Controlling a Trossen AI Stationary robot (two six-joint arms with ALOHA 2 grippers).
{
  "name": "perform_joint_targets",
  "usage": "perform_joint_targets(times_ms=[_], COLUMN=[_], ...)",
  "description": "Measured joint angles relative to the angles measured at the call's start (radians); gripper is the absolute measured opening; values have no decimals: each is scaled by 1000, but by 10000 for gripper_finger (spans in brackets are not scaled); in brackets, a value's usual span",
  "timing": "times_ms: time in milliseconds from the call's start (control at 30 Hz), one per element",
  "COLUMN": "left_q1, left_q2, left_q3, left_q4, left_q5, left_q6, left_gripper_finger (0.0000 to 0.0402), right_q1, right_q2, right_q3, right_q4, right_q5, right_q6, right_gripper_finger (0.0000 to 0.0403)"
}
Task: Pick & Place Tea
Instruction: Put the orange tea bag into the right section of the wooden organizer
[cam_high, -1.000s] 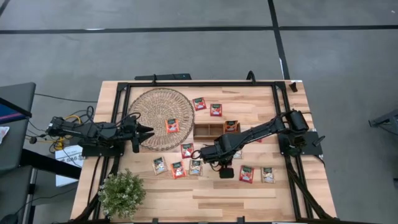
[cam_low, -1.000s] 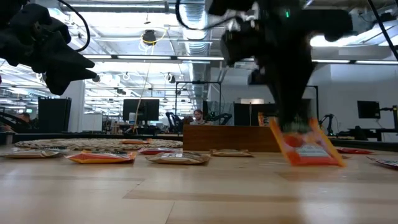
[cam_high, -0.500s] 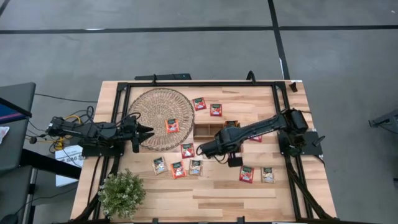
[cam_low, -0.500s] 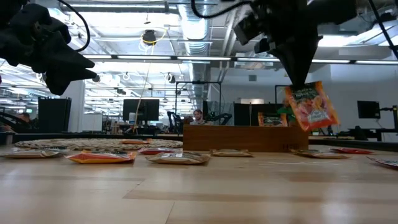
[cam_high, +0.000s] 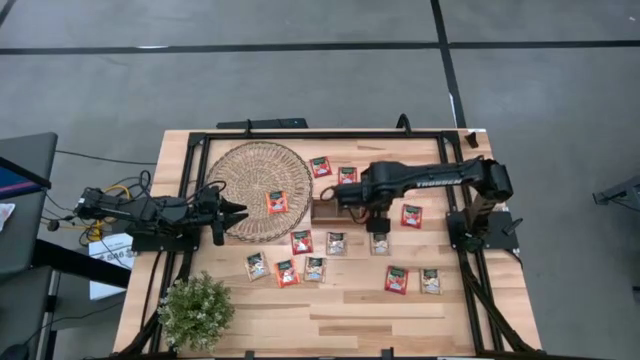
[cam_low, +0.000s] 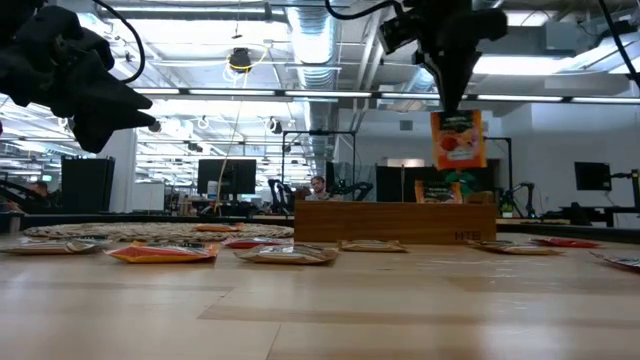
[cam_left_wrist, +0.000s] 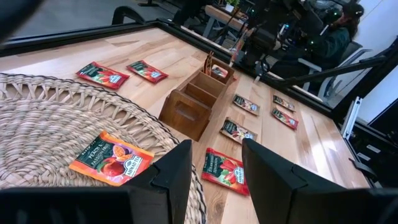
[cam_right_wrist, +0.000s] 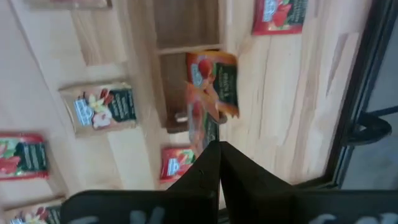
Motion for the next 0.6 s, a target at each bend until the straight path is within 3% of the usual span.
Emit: perform_joint_targets(times_ms=[200, 600], left_q1=[0, 0], left_q2=[0, 0], left_q3=[0, 0], left_q4=[0, 0], left_q5=[0, 0], left_q6=[0, -1], left_gripper_finger=[133, 133], right_q1=[-31, -69], right_q2=[-1, 1], right_q3=[-8, -204], right_q4=[63, 219], right_q5=[-2, -27], right_q6=[-33, -60], right_gripper_finger=[0, 0])
